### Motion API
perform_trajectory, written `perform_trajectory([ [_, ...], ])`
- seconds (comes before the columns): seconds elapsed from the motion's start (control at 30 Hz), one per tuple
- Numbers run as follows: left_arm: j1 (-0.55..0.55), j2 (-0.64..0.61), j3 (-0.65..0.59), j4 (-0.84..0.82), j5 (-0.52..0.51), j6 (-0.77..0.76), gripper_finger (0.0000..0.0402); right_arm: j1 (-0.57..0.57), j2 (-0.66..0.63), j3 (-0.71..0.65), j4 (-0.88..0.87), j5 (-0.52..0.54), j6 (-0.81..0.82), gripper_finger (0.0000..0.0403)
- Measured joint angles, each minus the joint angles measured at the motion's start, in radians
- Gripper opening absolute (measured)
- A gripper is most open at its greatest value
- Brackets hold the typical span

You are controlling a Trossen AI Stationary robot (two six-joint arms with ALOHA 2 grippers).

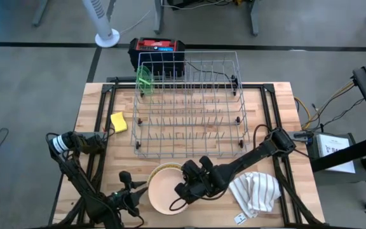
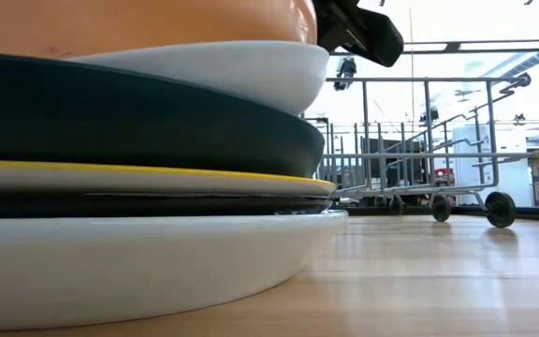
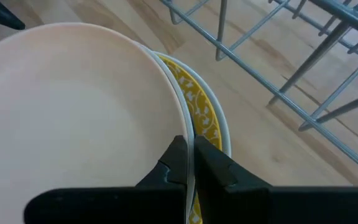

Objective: Sort dishes
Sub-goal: Put the light pink plate into the dish rack

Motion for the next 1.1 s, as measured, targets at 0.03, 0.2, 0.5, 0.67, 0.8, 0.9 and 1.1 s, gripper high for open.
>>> perform_trajectory([
  [0.03, 0.0, 0.0, 0.002, -0.005, 0.006, -0.001, 0.0115, 0.0, 0.0, 0.002, -0.001, 0.0, 0.0, 0.0],
  [0.2, 0.0, 0.0, 0.003, -0.004, 0.01, 0.009, 0.0115, -0.002, -0.001, 0.001, -0.001, 0.0, 0.017, 0.0],
  [0.5, -0.034, -0.001, 0.068, -0.171, 0.044, 0.07, 0.0115, -0.006, -0.001, -0.003, -0.008, 0.0, 0.019, 0.0],
  [0.67, -0.072, -0.004, 0.123, -0.211, -0.042, -0.034, 0.0115, -0.006, -0.001, -0.015, -0.007, 0.008, 0.02, 0.0],
  [0.8, -0.075, -0.03, 0.14, -0.224, -0.012, -0.246, 0.0115, -0.006, -0.001, -0.02, -0.008, 0.027, 0.019, 0.0],
  [0.9, -0.075, -0.047, 0.14, -0.223, -0.008, -0.427, 0.0115, -0.006, -0.001, -0.02, -0.007, 0.048, 0.002, 0.0],
  [1.1, -0.071, -0.074, 0.137, -0.223, -0.008, -0.653, 0.0115, -0.006, -0.001, -0.02, -0.006, 0.061, -0.027, 0.0],
])
